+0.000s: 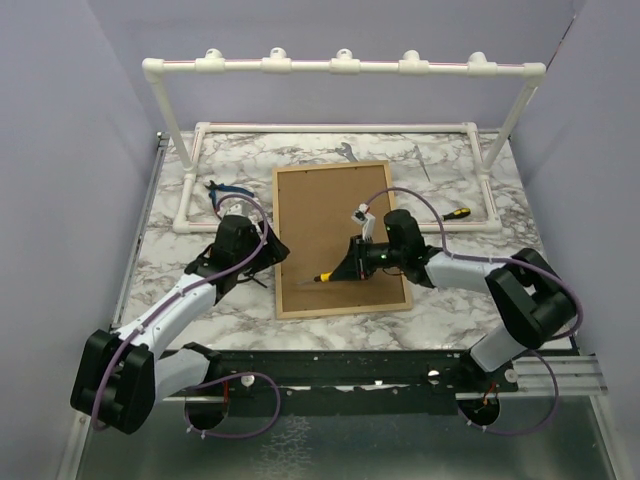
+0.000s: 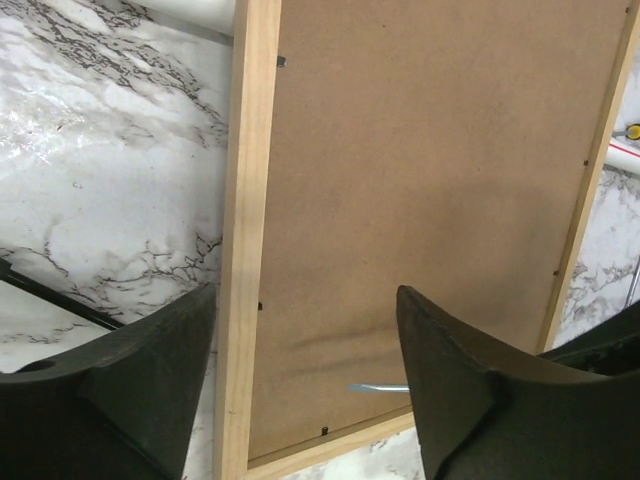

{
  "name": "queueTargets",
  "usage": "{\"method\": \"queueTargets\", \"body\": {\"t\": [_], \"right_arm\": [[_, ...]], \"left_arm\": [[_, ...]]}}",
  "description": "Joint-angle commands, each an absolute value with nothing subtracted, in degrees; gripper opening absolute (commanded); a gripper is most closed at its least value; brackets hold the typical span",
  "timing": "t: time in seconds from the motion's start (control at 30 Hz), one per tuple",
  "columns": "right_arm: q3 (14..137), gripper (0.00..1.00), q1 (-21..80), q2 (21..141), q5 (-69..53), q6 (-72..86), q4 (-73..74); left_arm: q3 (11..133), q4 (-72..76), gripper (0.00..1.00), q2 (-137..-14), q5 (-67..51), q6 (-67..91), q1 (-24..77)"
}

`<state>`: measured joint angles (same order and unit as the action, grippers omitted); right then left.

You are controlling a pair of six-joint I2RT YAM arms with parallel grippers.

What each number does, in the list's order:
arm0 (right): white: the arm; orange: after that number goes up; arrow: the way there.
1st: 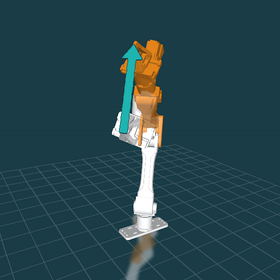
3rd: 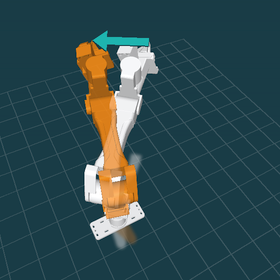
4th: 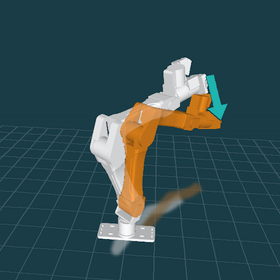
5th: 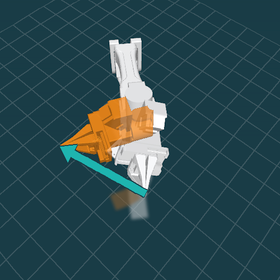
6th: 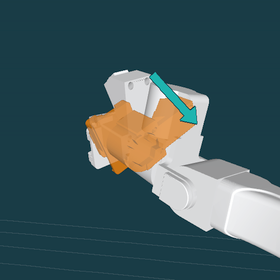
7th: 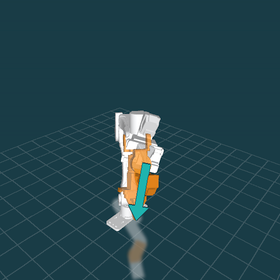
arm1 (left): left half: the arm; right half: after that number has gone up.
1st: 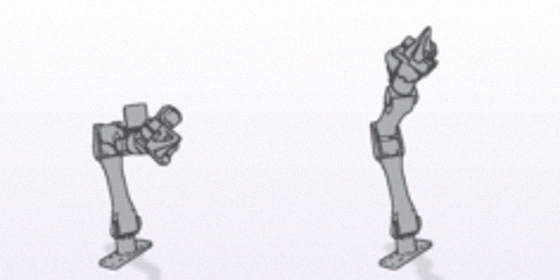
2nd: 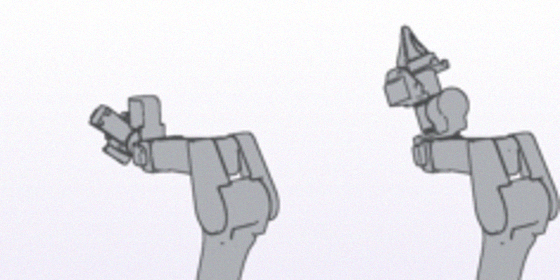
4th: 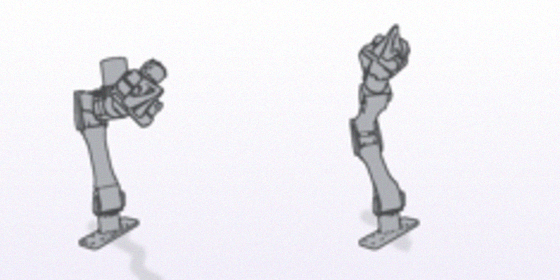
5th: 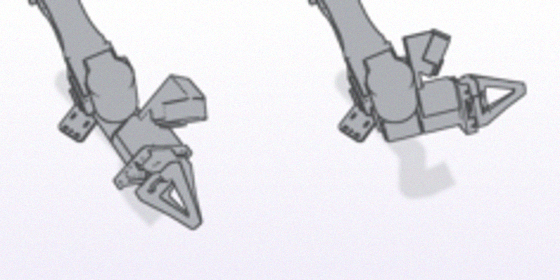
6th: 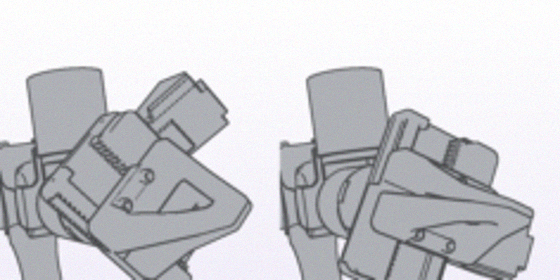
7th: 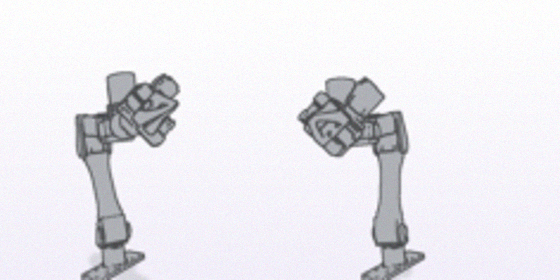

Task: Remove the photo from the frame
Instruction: Release the photo frame item from the photo frame.

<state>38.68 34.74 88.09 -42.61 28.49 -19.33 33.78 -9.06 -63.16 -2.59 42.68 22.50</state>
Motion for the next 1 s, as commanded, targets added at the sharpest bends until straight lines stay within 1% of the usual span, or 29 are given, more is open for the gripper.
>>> {"method": "queueTargets", "body": {"t": [0.0, 0.03, 0.1, 0.33, 0.5, 0.57, 0.7, 0.87, 0.97], "right_arm": [[39.8, 0.01, 34.3, 94.8, -49.1, 35.3, -29.4], [39.7, 0.01, 34.3, 96.0, -49.8, 36.3, -31.8], [39.4, 0.01, 34.3, 98.2, -50.6, 38.5, -37.0], [42.2, 0.01, 33.9, 103.4, -48.9, 40.3, -38.3], [42.4, 0.01, 33.8, 105.5, -46.2, 43.5, -40.4], [42.7, 0.01, 33.9, 106.7, -45.5, 44.3, -40.3], [43.8, 0.01, 33.9, 109.5, -45.1, 46.5, -40.5], [44.2, 0.01, 33.9, 111.3, -44.8, 49.2, -42.8], [44.5, 0.01, 33.9, 111.3, -44.1, 49.3, -42.1]], "left_arm": [[31.9, -7.1, 0.71, -63.5, -1.3, 39.7, 22.2], [31.4, -7.2, 0.7, -63.4, -1.4, 39.8, 22.2], [30.3, -7.2, 0.65, -62.9, -1.6, 40.3, 22.2], [26.5, -7.2, 0.47, -60.4, -0.9, 41.9, 22.2], [24.3, -8.0, 0.43, -56.5, 0.3, 42.2, 22.1], [23.5, -8.8, 0.38, -55.6, 1.6, 42.6, 22.1], [22.0, -8.6, 0.31, -55.1, 1.1, 43.2, 22.0], [20.3, -4.8, 0.27, -55.4, 0.0, 43.7, 21.9], [20.2, -2.6, 0.27, -56.1, -1.9, 43.3, 21.8]]}}
